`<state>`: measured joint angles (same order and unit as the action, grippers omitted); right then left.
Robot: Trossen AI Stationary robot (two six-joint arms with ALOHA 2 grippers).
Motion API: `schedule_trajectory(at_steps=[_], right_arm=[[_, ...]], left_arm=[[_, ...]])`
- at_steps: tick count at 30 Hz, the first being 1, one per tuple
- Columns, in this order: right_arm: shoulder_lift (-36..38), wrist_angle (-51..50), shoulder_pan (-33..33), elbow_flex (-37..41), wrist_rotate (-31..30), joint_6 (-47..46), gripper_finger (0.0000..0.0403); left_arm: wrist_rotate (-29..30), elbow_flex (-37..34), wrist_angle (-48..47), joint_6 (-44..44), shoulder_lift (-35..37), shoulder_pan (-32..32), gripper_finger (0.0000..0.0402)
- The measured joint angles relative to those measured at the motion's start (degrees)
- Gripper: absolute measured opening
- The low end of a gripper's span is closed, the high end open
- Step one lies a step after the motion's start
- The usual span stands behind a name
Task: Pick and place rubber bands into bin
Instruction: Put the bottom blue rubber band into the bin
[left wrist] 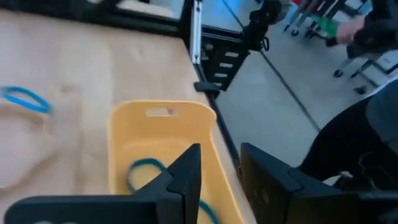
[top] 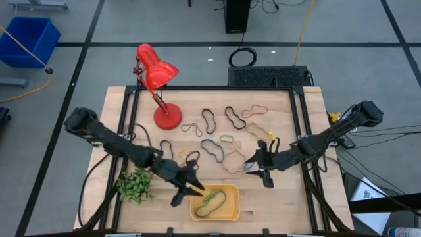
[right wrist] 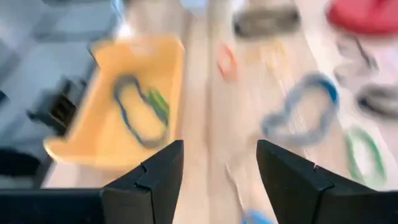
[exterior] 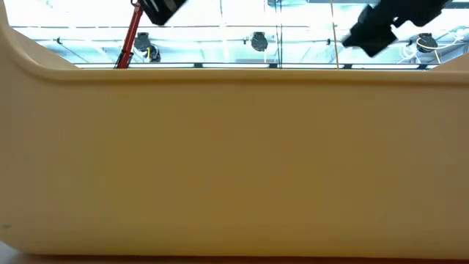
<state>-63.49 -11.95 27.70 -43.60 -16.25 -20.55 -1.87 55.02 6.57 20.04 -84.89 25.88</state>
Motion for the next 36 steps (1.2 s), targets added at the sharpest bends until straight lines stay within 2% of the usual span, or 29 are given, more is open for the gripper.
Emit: schedule_trajectory(at_steps=[4,6,9,14,20,24,30,36], right_arm=[[-0.21,-15.32,-0.21,-5.42,-3.44,-5.29,0.0196],[-0.20,-18.19,-0.95,-6.22,-4.99,-5.95,0.0196],[-0.83,-21.72,-2.26,-6.14,-3.92,-3.96,0.0196],[-5.76,-26.98,-5.35,-6.09,-2.97,-2.80,0.0196],[-13.57,-26.45,-9.36,-6.09,-2.65,-2.78,0.0196],[-18.15,-24.30,-11.49,-6.09,1.85,-2.11,0.0196],[-23.09,-21.77,-12.52,-6.05,5.97,-0.52,0.0196],[-26.01,-19.92,-12.70,-6.05,5.95,1.14,0.0196]], left_arm=[[5.08,-0.83,-4.75,-2.73,7.04,0.14,0.0120],[5.34,-2.28,-5.41,-3.95,10.07,0.14,0.0120],[4.90,-5.57,-5.49,-4.78,14.87,0.08,0.0120],[6.88,-13.76,-4.19,-4.10,23.50,0.08,0.0120],[11.33,-23.26,0.56,-3.24,32.03,0.08,0.0120],[12.02,-26.98,1.68,-2.31,35.30,0.08,0.0120],[12.51,-29.14,1.58,-1.28,36.33,0.08,0.0120],[12.51,-29.20,1.46,-1.70,36.20,0.02,0.0120]])
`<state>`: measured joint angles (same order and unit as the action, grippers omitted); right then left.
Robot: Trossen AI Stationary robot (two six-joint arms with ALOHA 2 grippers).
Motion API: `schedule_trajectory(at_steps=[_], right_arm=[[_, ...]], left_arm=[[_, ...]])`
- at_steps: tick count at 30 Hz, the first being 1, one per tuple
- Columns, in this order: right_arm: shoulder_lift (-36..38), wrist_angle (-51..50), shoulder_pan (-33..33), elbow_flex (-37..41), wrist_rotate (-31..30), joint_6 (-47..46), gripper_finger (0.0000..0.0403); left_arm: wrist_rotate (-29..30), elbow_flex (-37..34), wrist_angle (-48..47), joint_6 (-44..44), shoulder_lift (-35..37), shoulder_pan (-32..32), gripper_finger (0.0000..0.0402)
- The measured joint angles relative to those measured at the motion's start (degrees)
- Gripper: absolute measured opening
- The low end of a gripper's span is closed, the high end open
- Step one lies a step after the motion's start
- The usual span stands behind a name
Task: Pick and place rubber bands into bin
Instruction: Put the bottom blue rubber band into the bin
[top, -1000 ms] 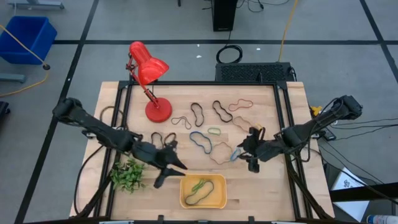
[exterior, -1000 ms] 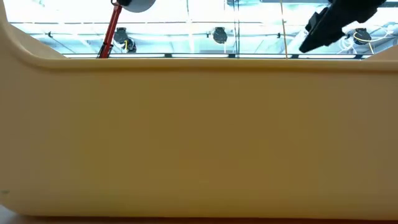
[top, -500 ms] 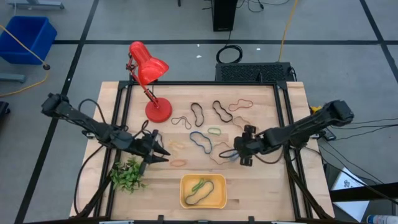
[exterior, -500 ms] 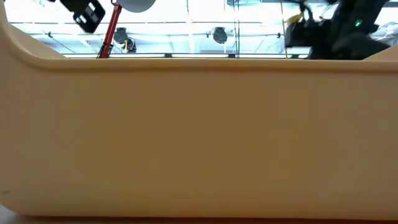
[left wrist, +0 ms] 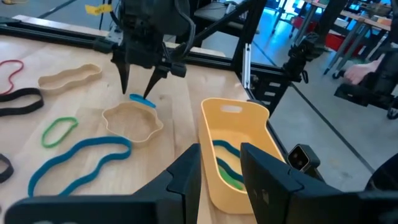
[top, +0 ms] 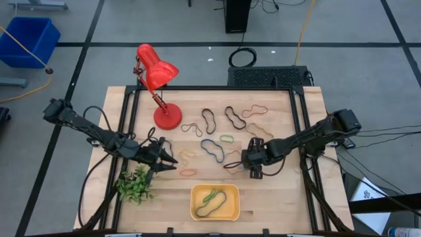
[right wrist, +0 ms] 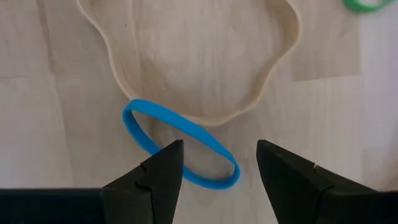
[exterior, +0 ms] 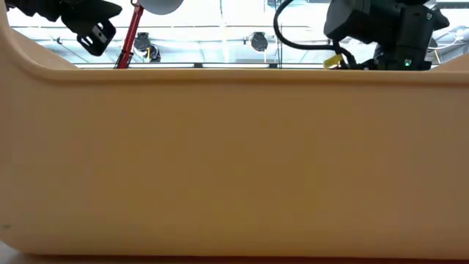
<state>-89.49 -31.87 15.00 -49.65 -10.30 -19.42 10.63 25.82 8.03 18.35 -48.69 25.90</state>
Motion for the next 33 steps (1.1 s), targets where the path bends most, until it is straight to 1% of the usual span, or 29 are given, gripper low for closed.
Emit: schedule_trajectory(at_steps=[14,20,26,29,33], right_arm=[[-0.16,0.76,0.11,0.02,0.01,0.73,0.0196],[-0.16,0.89,0.09,0.02,-0.09,-1.93,0.0196],[-0.16,0.80,0.09,0.06,-0.14,-1.63,0.0196],[-0.13,2.27,0.09,1.35,-0.14,0.82,0.0189],[-0.09,6.05,0.10,4.14,-0.09,-0.49,0.0168]], left_arm=[[-0.04,0.00,-0.04,0.43,-0.04,0.00,0.0120],[-0.07,0.00,-0.06,0.33,-0.04,-0.01,0.0120],[-0.07,0.00,-0.06,-0.05,-0.04,0.01,0.0120],[-0.07,0.00,-0.06,-0.07,-0.04,-0.01,0.0120],[-0.04,0.00,-0.08,-0.09,-0.04,0.01,0.0120]])
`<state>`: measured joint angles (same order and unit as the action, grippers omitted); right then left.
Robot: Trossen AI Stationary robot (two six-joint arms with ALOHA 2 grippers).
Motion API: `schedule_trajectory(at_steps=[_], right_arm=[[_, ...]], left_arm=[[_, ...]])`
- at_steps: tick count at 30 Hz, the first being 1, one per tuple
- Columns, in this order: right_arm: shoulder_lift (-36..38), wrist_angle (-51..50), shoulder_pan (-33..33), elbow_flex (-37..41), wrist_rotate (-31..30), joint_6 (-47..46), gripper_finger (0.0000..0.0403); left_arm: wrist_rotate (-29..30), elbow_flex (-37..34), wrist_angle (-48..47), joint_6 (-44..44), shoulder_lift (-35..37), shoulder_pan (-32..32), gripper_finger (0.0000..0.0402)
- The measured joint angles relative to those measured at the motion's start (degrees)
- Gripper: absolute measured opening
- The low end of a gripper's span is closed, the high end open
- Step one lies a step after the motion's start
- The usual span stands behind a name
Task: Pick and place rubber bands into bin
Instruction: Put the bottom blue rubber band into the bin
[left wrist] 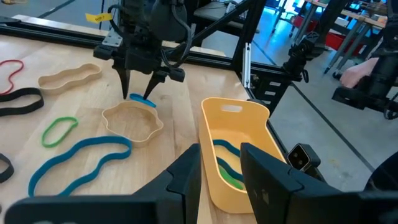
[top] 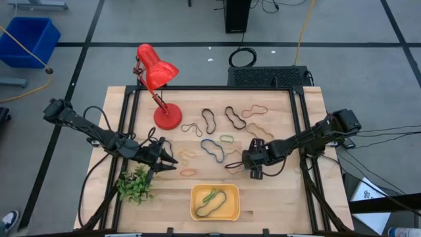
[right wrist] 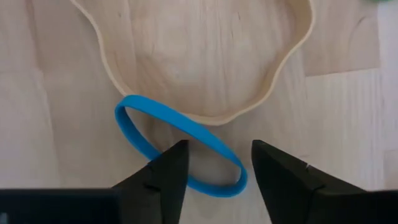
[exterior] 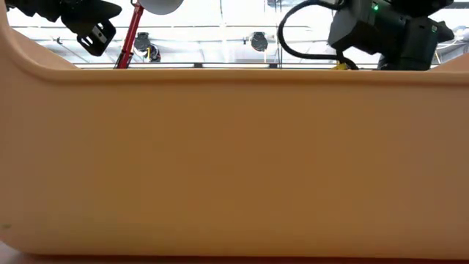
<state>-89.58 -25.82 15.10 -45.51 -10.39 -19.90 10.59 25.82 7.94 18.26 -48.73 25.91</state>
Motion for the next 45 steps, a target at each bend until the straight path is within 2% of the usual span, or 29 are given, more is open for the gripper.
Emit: schedule_trajectory(at_steps=[4,13,24,30,35,40,42,45], right_arm=[[0.13,0.96,0.01,0.91,0.10,-1.83,0.0130],[0.06,0.89,0.06,0.95,0.59,-2.09,0.0009],[3.49,0.02,0.46,1.21,-0.47,-4.24,0.0001],[11.59,-2.02,2.12,1.19,-0.83,-6.63,0.0001],[21.44,-1.24,4.53,1.17,-7.25,-9.54,0.0001],[29.88,9.52,7.48,1.12,-14.92,-11.45,0.0000],[31.54,17.55,8.74,1.10,-16.54,-7.71,0.0000],[31.75,33.56,10.66,1.10,-16.56,3.17,0.0000]], left_arm=[[0.00,0.00,0.00,-0.04,0.00,0.00,0.0120],[0.01,0.00,0.00,-0.09,0.00,-0.02,0.0120],[0.02,0.00,0.00,0.25,0.00,-0.02,0.0120],[0.04,0.02,0.04,0.68,-0.02,-0.02,0.0120],[0.03,0.02,0.04,0.66,-0.02,-0.01,0.0120],[0.02,0.02,0.04,0.61,-0.02,0.00,0.0120],[0.02,0.02,0.04,0.61,-0.02,0.00,0.0120],[0.03,0.02,0.04,0.59,-0.02,-0.02,0.0120]])
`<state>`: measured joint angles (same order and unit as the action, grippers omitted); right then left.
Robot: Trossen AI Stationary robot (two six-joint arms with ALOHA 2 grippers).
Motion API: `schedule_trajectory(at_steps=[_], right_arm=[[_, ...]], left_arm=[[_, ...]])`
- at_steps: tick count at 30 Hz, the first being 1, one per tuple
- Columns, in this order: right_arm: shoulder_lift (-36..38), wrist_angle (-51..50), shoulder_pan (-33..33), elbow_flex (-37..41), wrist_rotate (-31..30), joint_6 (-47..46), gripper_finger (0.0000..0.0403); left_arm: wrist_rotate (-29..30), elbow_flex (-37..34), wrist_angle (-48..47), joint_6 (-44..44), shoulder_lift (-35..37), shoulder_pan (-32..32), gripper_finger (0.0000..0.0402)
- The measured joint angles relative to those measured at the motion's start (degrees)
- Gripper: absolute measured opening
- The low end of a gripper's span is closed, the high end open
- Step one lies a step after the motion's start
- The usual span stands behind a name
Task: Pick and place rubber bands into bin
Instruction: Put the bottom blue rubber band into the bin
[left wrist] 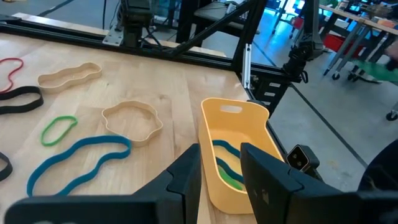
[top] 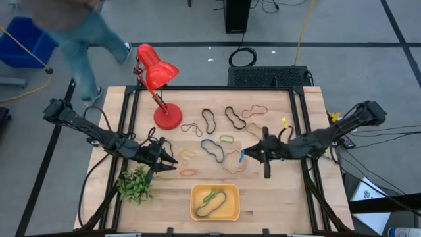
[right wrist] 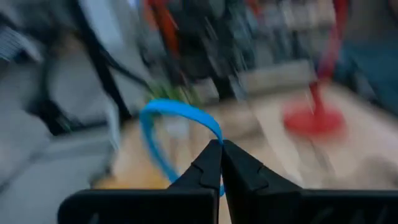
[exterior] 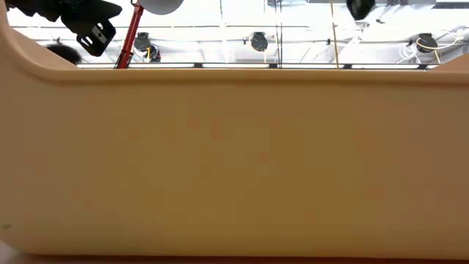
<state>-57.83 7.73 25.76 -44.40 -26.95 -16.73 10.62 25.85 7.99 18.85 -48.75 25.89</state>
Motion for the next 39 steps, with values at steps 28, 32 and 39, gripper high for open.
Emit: schedule_trajectory(at_steps=[28,32,39], right_arm=[[-41.33,-23.03,5.48,-28.28,14.89,11.51,0.0000],[-44.41,-22.68,5.62,-28.28,15.45,10.75,0.0000],[-47.55,-23.09,5.97,-28.28,16.92,9.90,0.0000]], left_arm=[[-0.02,0.02,-0.02,2.69,0.00,0.01,0.0120],[-0.03,0.02,-0.02,2.69,0.00,0.02,0.0120],[-0.01,0.02,-0.02,2.86,0.00,0.00,0.0120]])
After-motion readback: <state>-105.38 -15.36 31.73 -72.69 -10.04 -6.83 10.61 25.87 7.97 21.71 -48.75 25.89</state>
